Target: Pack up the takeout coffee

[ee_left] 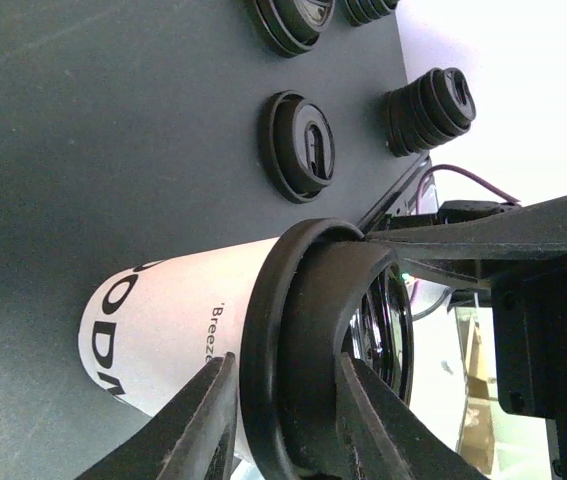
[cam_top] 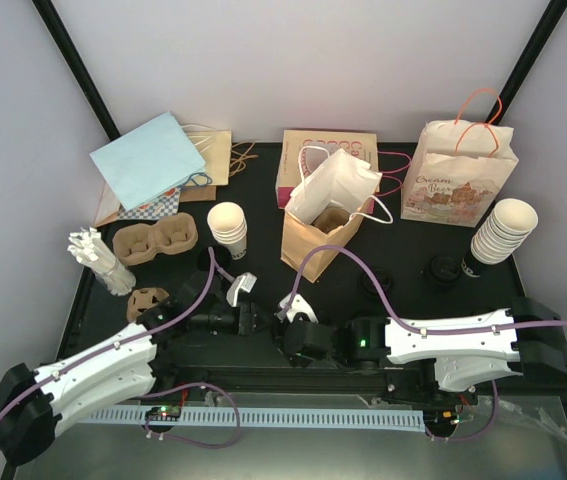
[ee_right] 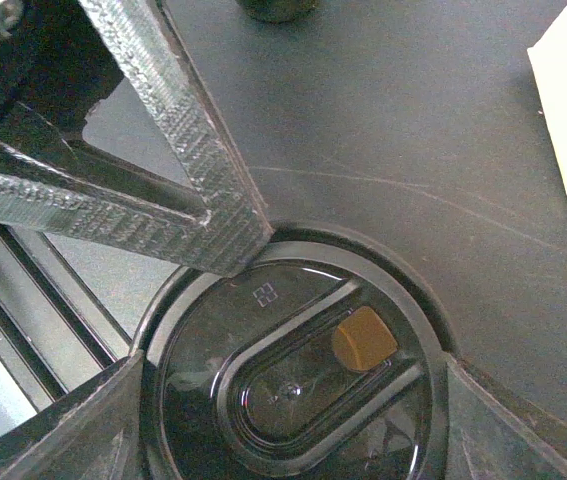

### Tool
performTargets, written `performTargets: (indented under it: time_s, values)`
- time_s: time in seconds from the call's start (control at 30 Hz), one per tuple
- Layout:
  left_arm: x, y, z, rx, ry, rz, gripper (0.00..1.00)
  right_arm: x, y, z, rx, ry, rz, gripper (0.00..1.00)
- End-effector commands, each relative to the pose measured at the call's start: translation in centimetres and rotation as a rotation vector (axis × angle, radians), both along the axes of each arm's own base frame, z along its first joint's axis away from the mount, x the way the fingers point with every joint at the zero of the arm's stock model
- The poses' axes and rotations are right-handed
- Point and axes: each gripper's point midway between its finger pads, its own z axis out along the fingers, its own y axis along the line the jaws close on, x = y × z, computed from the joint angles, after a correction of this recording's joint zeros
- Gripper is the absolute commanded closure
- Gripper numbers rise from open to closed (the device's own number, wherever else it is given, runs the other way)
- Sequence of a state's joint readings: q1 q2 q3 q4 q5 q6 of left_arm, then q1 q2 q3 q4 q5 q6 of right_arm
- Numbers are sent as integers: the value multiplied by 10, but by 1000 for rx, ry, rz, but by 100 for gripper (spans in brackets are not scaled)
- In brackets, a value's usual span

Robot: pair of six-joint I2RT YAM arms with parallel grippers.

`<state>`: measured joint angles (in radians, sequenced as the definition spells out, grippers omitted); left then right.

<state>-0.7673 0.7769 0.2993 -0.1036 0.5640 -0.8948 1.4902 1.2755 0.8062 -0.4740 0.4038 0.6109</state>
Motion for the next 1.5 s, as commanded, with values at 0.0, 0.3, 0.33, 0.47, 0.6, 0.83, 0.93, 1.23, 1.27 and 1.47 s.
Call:
performTargets:
  time_s: [0.0, 0.3, 0.33, 0.47, 0.6, 0.83, 0.93, 1.23, 1.27, 1.47]
  values:
    - [-5, 10, -34, 110, 82, 3, 72, -33, -38, -63, -230, 188, 62, 26]
    - [-2, 13, -24, 76, 52, 37, 72, -33, -38, -62, -228, 189, 62, 26]
    - [-1, 14, -22, 68, 43, 44, 70, -33, -37, -62, -229, 189, 63, 26]
    - [2, 18, -10, 39, 10, 73, 68, -33, -38, -63, -232, 188, 67, 26]
    - [3, 23, -10, 48, 8, 93, 69, -33, -37, -63, -233, 186, 67, 26]
    - [1, 32, -17, 75, 17, 111, 73, -33, -37, -63, -235, 186, 69, 26]
    - [-1, 32, -20, 79, 24, 106, 74, -33, -38, -63, -238, 188, 68, 26]
    - [-12, 24, -34, 74, 89, 23, 74, -33, -37, -63, -237, 186, 69, 26]
    - [-13, 22, -35, 74, 91, 14, 74, -33, -37, -63, -238, 187, 70, 26]
    - [-12, 19, -33, 67, 73, -8, 74, -32, -36, -62, -237, 186, 69, 26]
